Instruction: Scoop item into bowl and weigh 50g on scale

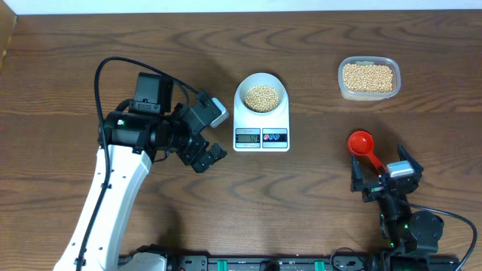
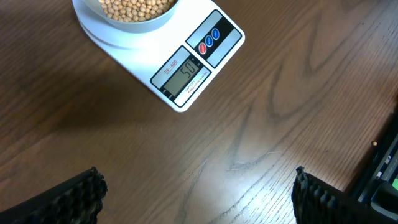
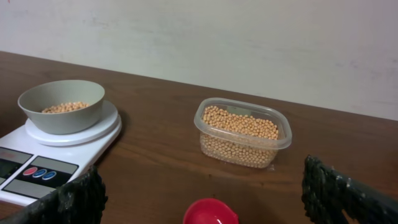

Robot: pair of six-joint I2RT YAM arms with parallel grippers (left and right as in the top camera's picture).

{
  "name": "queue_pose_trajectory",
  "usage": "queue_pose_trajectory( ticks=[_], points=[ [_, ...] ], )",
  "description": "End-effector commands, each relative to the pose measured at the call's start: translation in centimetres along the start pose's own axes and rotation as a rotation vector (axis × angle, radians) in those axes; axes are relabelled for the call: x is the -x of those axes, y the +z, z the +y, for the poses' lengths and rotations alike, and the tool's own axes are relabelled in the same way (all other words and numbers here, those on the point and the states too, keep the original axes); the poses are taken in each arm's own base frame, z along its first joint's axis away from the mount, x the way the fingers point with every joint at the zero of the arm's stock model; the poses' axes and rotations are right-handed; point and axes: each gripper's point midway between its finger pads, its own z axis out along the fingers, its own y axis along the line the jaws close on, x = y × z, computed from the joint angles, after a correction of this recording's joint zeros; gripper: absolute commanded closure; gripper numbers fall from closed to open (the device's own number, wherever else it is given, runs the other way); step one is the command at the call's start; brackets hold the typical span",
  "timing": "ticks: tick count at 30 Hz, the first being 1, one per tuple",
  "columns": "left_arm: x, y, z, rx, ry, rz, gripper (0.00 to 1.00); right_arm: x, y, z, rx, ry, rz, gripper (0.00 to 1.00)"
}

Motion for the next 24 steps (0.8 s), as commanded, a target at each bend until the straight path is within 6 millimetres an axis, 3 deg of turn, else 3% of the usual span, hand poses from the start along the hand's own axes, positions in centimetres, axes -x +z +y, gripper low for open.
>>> queue_pose_trajectory(
  ticks=[1, 15, 24],
  points=[
    [0.4, -0.7, 0.1, 0.016, 0.019, -0.015, 0.02, -0.1, 0.0, 0.1, 0.0, -0.03, 0.004, 0.01],
    [0.4, -0.7, 0.1, 0.016, 0.019, -0.015, 0.02, -0.1, 0.0, 0.3, 0.014, -0.032, 0.001, 0.01],
    [0.4, -0.7, 0.1, 0.016, 0.019, -0.015, 0.02, -0.8, -0.2, -2.6, -0.157, 0.1, 0.029, 0.01]
  ],
)
